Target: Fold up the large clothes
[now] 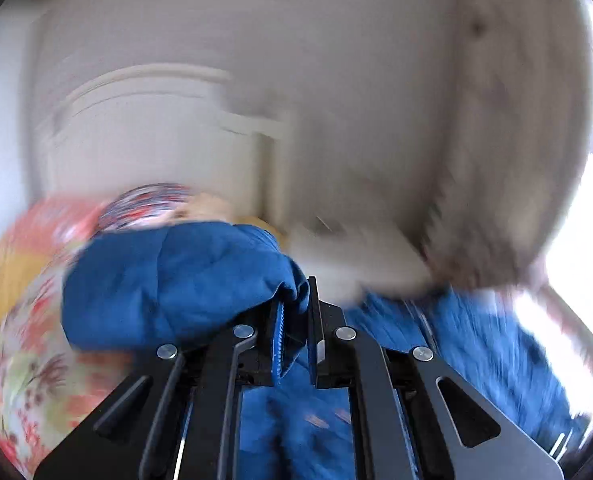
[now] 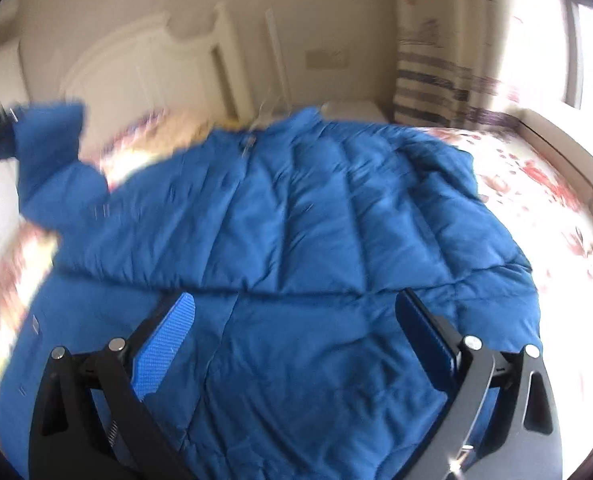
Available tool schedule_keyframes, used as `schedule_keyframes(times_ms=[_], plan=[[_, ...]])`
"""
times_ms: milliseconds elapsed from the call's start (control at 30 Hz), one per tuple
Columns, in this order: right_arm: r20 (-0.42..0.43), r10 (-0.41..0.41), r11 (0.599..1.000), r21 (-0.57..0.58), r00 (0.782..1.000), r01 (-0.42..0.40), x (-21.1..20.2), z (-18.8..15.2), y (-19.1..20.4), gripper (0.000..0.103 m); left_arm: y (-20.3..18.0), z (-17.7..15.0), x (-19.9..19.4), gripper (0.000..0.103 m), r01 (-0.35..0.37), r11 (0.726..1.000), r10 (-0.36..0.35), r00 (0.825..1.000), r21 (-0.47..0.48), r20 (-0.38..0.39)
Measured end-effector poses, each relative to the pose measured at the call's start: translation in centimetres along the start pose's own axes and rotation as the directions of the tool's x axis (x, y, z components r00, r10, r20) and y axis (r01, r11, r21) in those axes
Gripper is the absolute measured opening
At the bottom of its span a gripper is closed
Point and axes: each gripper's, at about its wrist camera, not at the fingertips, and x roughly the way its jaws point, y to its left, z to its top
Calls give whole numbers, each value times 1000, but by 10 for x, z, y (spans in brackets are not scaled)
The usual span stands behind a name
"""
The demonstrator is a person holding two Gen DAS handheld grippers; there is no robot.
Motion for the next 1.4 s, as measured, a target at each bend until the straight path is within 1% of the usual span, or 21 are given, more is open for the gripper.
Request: schedule_keyframes(times_ms=[33,100,133,167,200,233,300,367,433,500,600,667,733,767,800,867,933,1033,1133,1233,1400], plan=[[16,9,999,31,1000,-9,-3,1,-6,99,-43,-16,15,6,25,993,-18,998,115,-63],[51,30,992,118,998,-36,-9,1,-23,99,-93,-47,39,6,64,966,-19,984,251,-177],[62,46,984,167,997,-56,-10,1,-33,99,-114,-65,51,6,92,949,-17,970,303,-242],[65,60,976,205,996,-72,-10,1,-41,99,-138,-90,66,8,136,926,-16,946,352,-323],[66,69,969,231,995,-82,-10,0,-48,99,-153,-108,77,12,137,909,13,935,395,-355],[68,75,961,261,995,-90,-10,0,-54,100,-161,-122,80,13,113,893,53,935,436,-350],[72,97,942,316,993,-115,-9,-2,-65,100,-181,-140,80,14,15,819,164,952,574,-258],[78,108,934,334,991,-128,-10,-3,-70,100,-188,-143,75,20,-13,778,205,950,628,-234],[76,103,938,325,992,-123,-10,-3,-68,100,-190,-142,62,41,-30,748,210,958,663,-194],[75,100,947,300,992,-118,-10,-3,-64,100,-190,-138,41,55,-43,739,173,977,673,-127],[84,105,951,284,991,-125,-12,-3,-62,99,-180,-125,-9,89,-66,783,71,997,618,17],[86,108,947,293,990,-129,-12,-3,-63,99,-157,-108,-33,89,-79,856,48,996,511,75],[83,107,948,292,991,-127,-11,-3,-62,99,-119,-95,-39,89,-85,937,71,996,338,55],[81,104,951,285,991,-123,-11,-3,-61,99,-91,-88,-36,89,-107,975,103,994,196,27],[78,100,955,271,992,-117,-11,-3,-58,99,-63,-87,-32,88,-148,987,149,989,64,-11],[77,90,967,233,993,-106,-12,-2,-50,98,-13,-95,-19,86,-225,958,202,970,-180,-137],[63,83,979,183,995,-93,-11,0,-40,93,21,-109,0,76,-268,914,192,947,-303,-258],[39,76,995,56,996,-78,-11,4,-11,88,33,-119,21,73,-309,907,213,923,-287,-322],[0,110,990,-90,994,-110,-5,12,32,88,40,-131,31,73,-284,910,166,917,-302,-364],[-37,63,942,-327,997,-72,17,21,98,87,45,-137,38,76,-273,905,133,910,-326,-392],[-65,28,858,-510,998,-57,59,35,175,86,58,-150,47,82,-238,876,58,916,-420,-398]])
